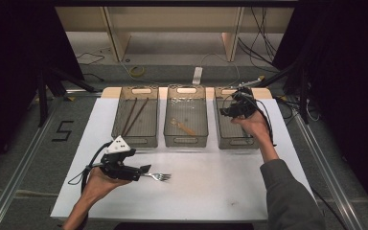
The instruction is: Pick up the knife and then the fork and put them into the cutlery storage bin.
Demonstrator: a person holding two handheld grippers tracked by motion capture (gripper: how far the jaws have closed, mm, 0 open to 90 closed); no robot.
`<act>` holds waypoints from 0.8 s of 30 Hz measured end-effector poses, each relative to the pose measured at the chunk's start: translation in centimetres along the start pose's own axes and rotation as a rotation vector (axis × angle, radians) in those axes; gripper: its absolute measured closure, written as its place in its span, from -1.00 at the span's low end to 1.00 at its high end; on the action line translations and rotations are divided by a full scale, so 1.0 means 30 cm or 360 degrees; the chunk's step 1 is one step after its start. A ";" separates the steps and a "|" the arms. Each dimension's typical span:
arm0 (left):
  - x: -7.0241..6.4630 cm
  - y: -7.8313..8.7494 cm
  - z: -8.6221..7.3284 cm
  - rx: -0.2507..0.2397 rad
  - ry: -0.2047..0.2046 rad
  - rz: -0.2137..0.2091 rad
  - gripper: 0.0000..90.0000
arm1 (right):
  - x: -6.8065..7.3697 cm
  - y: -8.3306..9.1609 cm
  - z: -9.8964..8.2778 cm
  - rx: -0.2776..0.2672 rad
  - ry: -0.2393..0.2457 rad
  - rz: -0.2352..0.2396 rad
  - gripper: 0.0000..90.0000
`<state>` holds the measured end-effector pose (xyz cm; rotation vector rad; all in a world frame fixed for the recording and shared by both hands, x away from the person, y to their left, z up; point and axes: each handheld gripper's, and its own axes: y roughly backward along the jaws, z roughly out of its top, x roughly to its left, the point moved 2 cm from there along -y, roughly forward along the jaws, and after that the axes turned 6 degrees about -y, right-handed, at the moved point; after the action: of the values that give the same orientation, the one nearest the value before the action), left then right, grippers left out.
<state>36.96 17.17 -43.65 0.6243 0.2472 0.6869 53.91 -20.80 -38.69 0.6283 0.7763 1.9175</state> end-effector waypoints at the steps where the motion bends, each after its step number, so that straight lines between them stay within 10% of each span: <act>1: 0.002 0.002 0.000 -0.0009 0.0009 0.0001 -0.65 | 0.012 0.011 -0.003 -0.0010 0.0012 0.0019 -0.05; 12: 0.013 0.002 0.003 0.0008 0.0029 0.0002 -0.65 | 0.147 0.133 -0.121 -0.0120 0.0151 0.0266 -0.15; 24: 0.024 -0.004 0.006 0.0049 0.0031 -0.0001 -0.65 | 0.211 0.200 -0.268 -0.0166 0.0210 0.0373 -0.18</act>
<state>37.65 17.48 -43.59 0.6472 0.2763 0.6899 42.13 -19.29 -38.99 0.5520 0.7042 2.2169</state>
